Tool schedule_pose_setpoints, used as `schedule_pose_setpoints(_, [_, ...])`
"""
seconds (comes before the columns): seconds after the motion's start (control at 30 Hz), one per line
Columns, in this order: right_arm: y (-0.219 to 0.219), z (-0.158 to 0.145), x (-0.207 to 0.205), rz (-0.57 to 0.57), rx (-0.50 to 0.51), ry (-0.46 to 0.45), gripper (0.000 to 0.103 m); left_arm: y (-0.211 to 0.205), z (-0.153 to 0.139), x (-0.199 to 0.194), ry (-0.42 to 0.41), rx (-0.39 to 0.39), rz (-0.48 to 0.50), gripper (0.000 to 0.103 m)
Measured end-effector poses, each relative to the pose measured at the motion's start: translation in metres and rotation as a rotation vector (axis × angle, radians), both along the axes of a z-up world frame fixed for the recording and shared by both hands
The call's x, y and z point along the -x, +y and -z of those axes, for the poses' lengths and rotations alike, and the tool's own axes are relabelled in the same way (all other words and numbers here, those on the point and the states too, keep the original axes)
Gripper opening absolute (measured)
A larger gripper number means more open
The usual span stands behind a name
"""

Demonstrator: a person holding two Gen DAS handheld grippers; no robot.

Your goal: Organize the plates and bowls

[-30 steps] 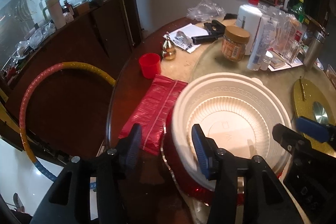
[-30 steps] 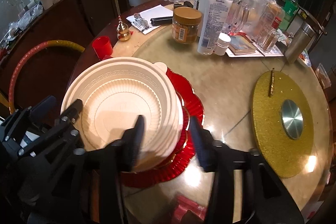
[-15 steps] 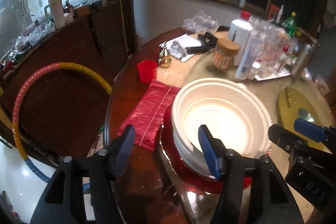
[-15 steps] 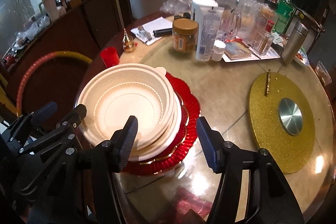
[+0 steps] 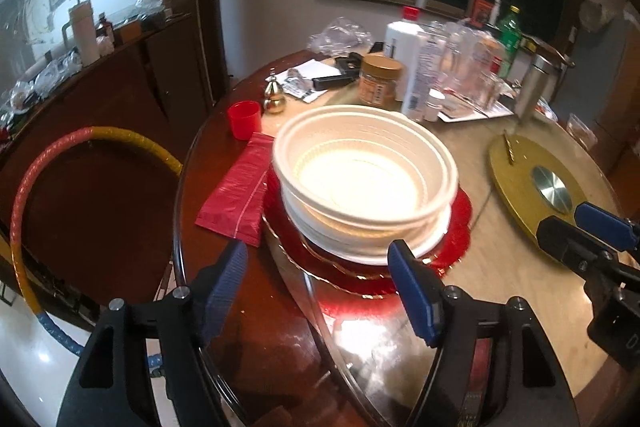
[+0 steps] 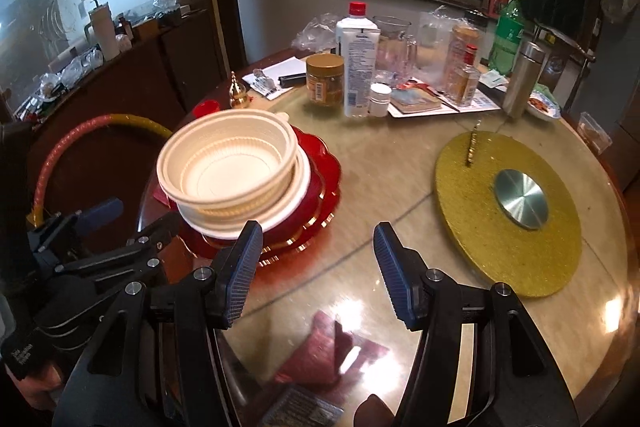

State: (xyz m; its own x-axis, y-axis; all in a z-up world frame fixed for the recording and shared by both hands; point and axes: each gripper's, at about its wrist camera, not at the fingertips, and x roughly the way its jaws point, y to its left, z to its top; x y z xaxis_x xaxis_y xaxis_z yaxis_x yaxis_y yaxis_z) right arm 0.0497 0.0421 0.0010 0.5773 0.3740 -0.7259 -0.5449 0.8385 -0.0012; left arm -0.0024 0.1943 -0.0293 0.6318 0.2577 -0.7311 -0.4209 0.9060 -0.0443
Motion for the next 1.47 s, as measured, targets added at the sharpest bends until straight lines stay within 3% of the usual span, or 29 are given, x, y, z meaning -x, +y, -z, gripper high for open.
schedule_pose_setpoints(0.2, [-0.014,0.005,0.006,0.018,0.014,-0.011,0.058,-0.015,0.002,0.001,0.002,-0.025,0.029,0.079])
schedule_pose_setpoints(0.67, [-0.009,0.01,0.002,0.006,0.036,-0.012,0.059,-0.02,-0.002,0.004,0.001,-0.014,0.048,0.082])
schedule_pose_setpoints(0.9, [-0.006,0.012,-0.001,0.0,0.049,-0.008,0.059,-0.018,-0.002,0.001,0.002,-0.001,0.052,0.092])
schedule_pose_setpoints(1.07, [-0.006,0.011,-0.003,0.001,0.045,-0.012,0.058,-0.017,-0.004,0.002,-0.026,-0.036,0.024,0.101])
schedule_pose_setpoints(1.47, [-0.005,0.009,-0.005,0.0,0.048,-0.017,0.059,-0.017,-0.004,-0.001,-0.025,-0.041,0.029,0.101])
